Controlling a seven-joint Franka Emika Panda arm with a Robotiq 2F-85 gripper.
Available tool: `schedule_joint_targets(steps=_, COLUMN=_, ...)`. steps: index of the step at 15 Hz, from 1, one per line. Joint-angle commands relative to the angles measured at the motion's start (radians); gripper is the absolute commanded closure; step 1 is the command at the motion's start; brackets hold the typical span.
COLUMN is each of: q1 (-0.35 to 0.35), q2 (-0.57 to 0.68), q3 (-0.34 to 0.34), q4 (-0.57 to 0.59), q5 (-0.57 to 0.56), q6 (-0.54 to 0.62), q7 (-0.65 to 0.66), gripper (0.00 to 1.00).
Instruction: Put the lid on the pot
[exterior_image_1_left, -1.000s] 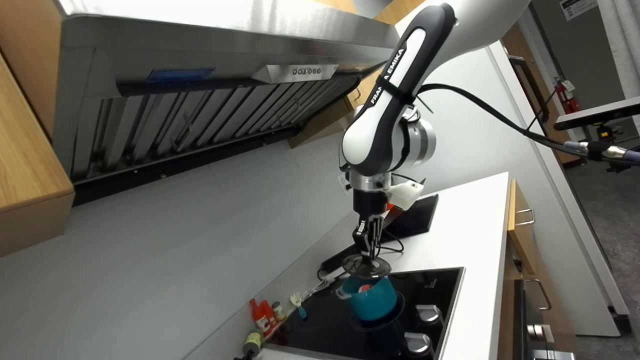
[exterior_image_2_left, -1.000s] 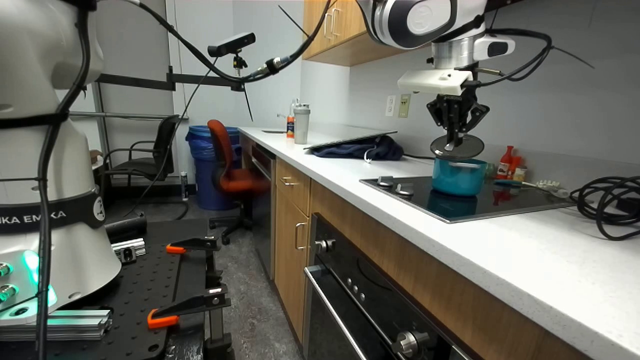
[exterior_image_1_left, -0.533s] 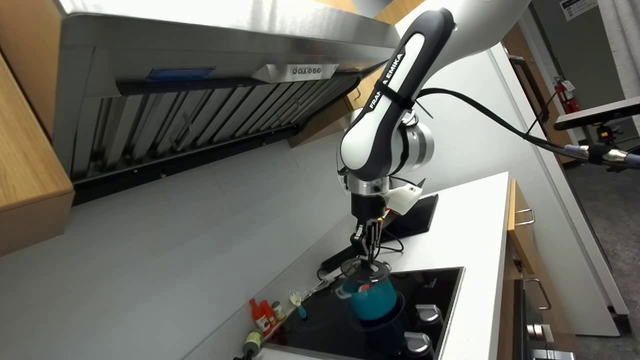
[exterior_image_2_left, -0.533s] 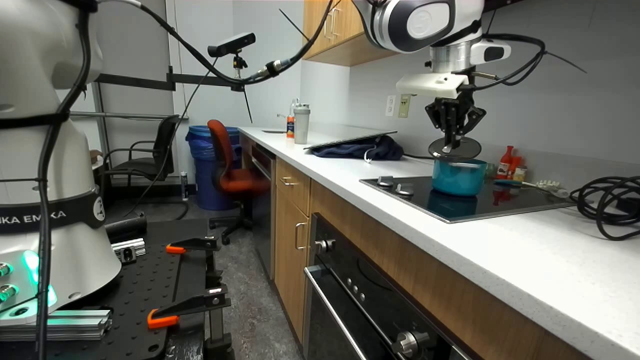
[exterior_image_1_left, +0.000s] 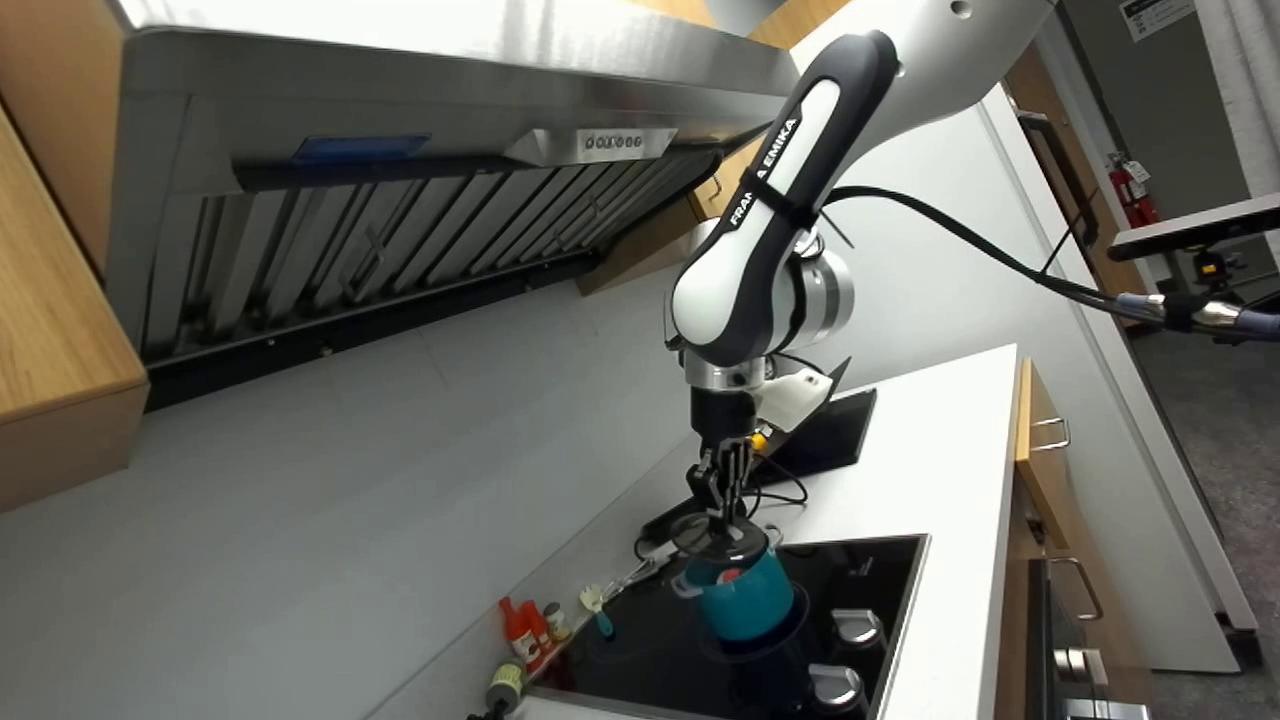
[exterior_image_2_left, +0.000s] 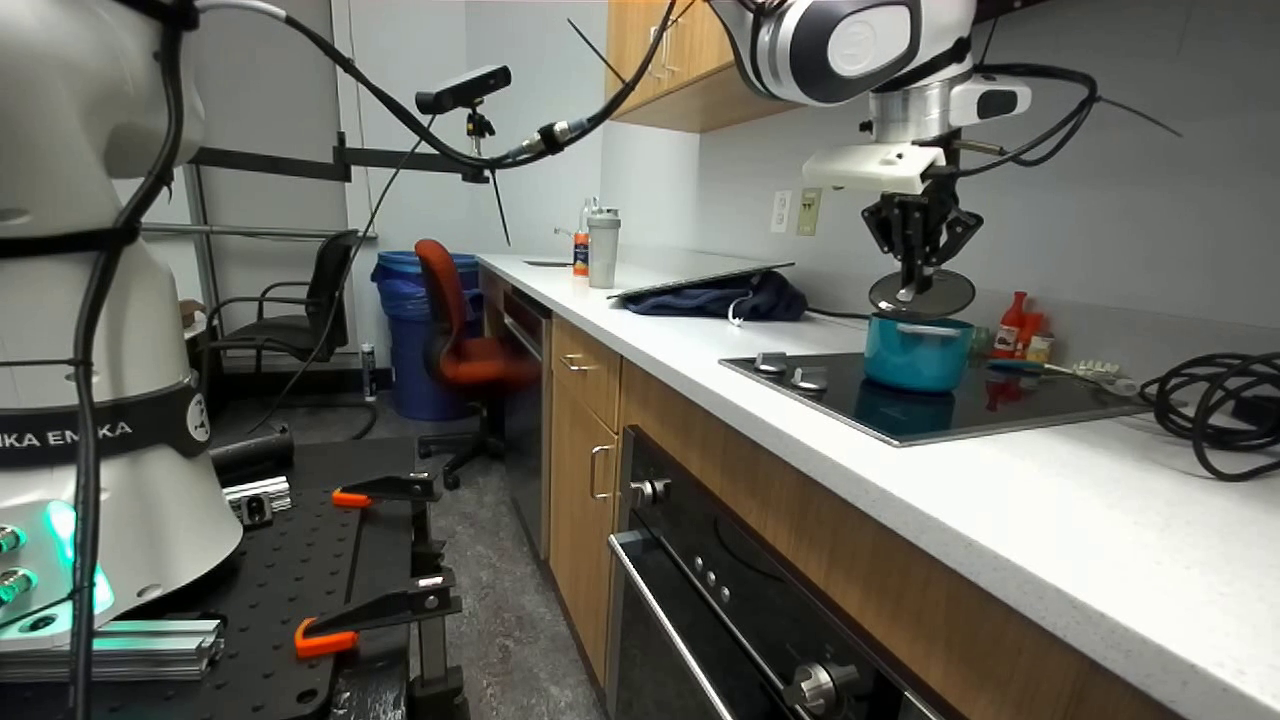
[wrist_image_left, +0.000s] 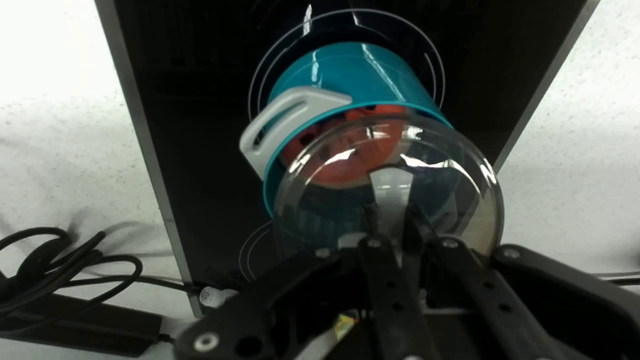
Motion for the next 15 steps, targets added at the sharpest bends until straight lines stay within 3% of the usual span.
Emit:
schedule_joint_targets(steps=1, q1=0.028, q2=0.036, q3=-0.028, q4=0.052, q5=-0.054, q6=0.0, q7=0.062, gripper=0.96)
schedule_joint_targets(steps=14, q1=0.071, q2=0.06, q3=-0.077, q4=0.103, q5=-0.194, q6=-0.123, q7=0.142, gripper=0.96)
schedule_joint_targets(steps=15, q1=0.073, q2=0.061, q3=-0.078, q4=0.107, q5=-0.199, q6=-0.132, q7=0.146, gripper=0.92)
